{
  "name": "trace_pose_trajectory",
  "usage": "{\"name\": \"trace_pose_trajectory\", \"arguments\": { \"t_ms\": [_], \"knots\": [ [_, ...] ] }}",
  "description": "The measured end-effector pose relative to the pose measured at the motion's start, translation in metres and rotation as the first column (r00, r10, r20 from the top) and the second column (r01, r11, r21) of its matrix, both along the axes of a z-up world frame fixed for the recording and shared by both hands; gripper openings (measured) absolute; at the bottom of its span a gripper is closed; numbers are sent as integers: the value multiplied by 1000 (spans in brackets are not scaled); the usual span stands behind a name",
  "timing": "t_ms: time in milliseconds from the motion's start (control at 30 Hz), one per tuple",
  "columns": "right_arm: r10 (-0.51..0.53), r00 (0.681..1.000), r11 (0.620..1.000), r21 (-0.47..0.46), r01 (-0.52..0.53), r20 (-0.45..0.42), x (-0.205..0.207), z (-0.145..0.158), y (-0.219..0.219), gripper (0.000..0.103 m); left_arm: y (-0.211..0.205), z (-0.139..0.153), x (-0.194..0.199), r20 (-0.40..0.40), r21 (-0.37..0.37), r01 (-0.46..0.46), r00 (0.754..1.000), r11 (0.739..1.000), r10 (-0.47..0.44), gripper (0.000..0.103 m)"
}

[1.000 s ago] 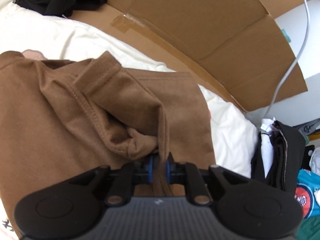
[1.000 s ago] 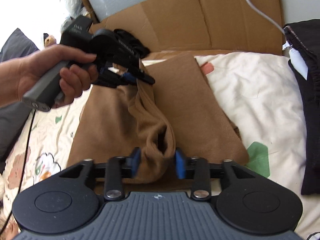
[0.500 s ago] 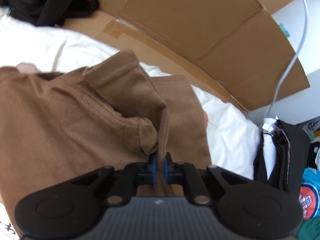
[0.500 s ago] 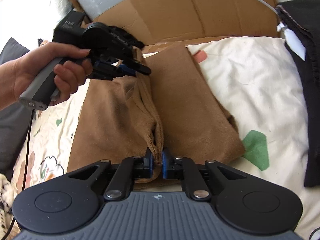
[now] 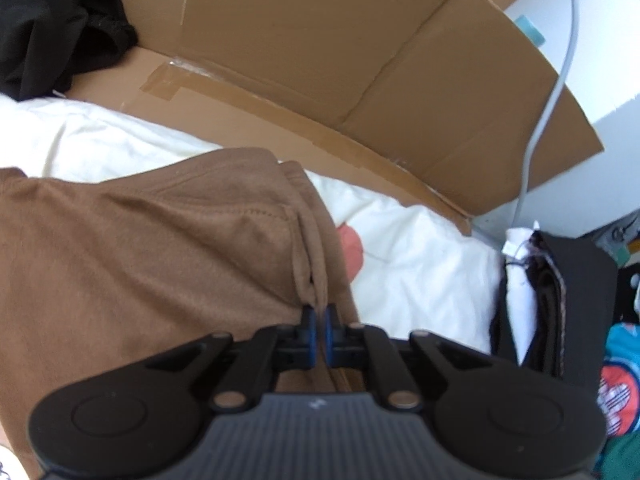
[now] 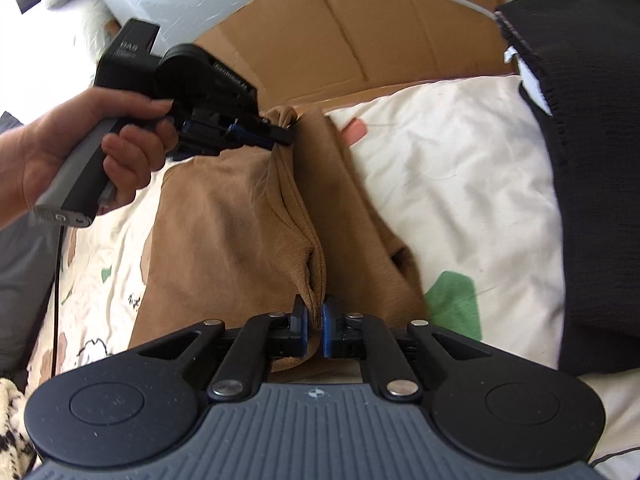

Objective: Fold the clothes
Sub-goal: 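Lay the folded end down and open both grippers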

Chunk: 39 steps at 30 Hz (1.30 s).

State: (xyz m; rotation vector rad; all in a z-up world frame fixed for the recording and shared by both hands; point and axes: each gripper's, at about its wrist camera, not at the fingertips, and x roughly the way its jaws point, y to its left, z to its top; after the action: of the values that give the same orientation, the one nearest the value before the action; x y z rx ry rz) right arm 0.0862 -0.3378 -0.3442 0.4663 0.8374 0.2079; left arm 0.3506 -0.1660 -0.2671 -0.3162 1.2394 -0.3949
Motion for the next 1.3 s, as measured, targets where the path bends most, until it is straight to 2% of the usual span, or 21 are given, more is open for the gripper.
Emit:
{"name": "trace_pose_trajectory", "arguments": {
  "t_ms": [233, 367, 500, 700, 767, 833, 933, 1100, 1200, 1300],
  "knots": [
    [-35, 999, 999, -1, 35, -18, 6, 0, -11, 7, -25, -16, 1, 20, 21, 4, 1000, 1000, -4, 4],
    [-38, 998, 999, -10, 37, -56, 10, -8, -16, 7, -30, -26, -1, 17, 36, 5, 1000, 999, -5, 4],
    [-46, 996, 999, -12, 45, -77, 10, -13, -19, 7, -34, -25, -2, 30, 42, 19, 999, 999, -20, 4],
    [-56, 994, 998, -17, 55, -93, 13, -14, -24, 7, -29, -19, 4, 32, -22, 2, 999, 1000, -1, 7],
    [-55, 993, 998, -13, 53, -102, 14, -15, -25, 7, -24, -12, 6, 52, -45, 3, 999, 999, 0, 9],
    [-56, 992, 998, -5, 56, -114, 15, -15, -25, 9, -20, -6, 8, 64, -56, 6, 998, 998, -2, 21],
    [-64, 992, 998, -1, 64, -110, 12, -11, -28, 13, -6, 3, 10, 89, -51, -9, 996, 999, 13, 24],
    [-55, 995, 998, -36, 52, -89, 8, -4, -29, 16, 11, 0, 16, 47, -83, -60, 997, 995, 64, 25],
    [-27, 995, 998, -57, 22, -94, 11, -3, -25, 16, 12, -6, 17, 16, -104, -73, 997, 992, 75, 33],
    [-4, 995, 998, -69, -4, -104, 12, -4, -23, 15, 9, -13, 22, 8, -84, -64, 998, 994, 65, 34]
  ]
}}
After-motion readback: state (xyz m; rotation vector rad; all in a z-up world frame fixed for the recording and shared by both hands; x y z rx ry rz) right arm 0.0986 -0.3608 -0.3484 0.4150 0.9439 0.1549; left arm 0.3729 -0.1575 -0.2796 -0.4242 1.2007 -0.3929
